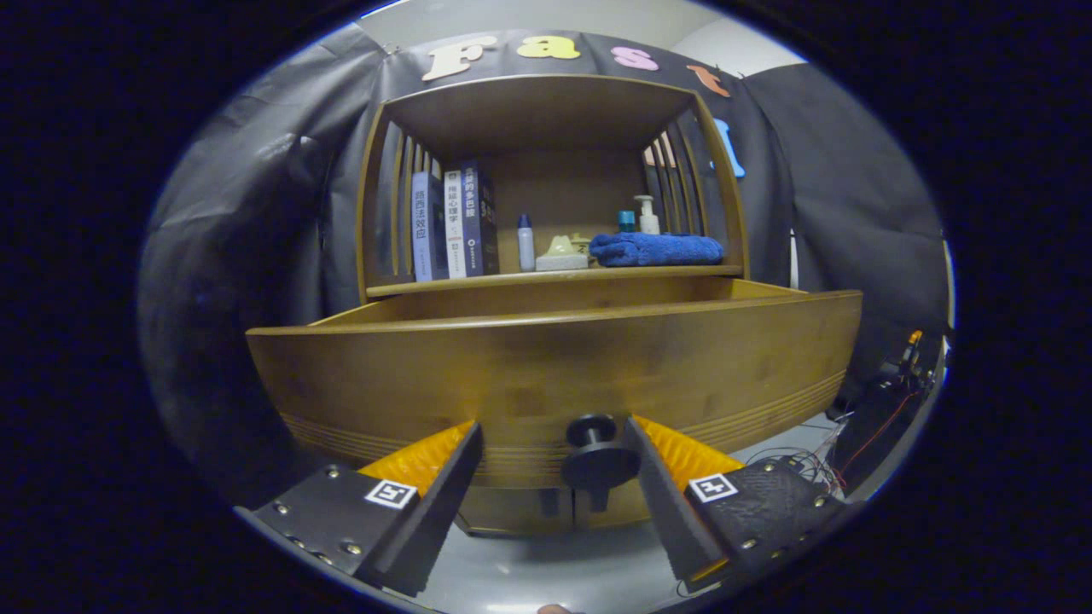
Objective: Pull open the drawer, take out the items inside it, and place them on the countertop above the cabinet.
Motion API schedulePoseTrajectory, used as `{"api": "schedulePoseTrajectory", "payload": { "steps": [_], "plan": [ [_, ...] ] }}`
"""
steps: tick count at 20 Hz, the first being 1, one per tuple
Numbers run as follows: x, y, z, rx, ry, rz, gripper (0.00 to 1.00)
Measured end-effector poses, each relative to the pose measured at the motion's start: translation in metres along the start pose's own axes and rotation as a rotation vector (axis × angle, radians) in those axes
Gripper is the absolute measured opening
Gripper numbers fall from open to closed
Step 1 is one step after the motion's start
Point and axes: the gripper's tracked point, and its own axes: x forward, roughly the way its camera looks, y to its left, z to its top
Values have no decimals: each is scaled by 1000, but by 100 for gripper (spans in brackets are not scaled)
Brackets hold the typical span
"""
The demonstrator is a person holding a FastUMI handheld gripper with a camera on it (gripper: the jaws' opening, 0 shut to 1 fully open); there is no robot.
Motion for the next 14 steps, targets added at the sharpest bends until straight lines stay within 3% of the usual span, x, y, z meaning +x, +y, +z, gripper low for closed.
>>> {"api": "schedulePoseTrajectory", "payload": {
  "steps": [14],
  "plan": [
    [73,11,13,26,-48,-3,100]
  ]
}}
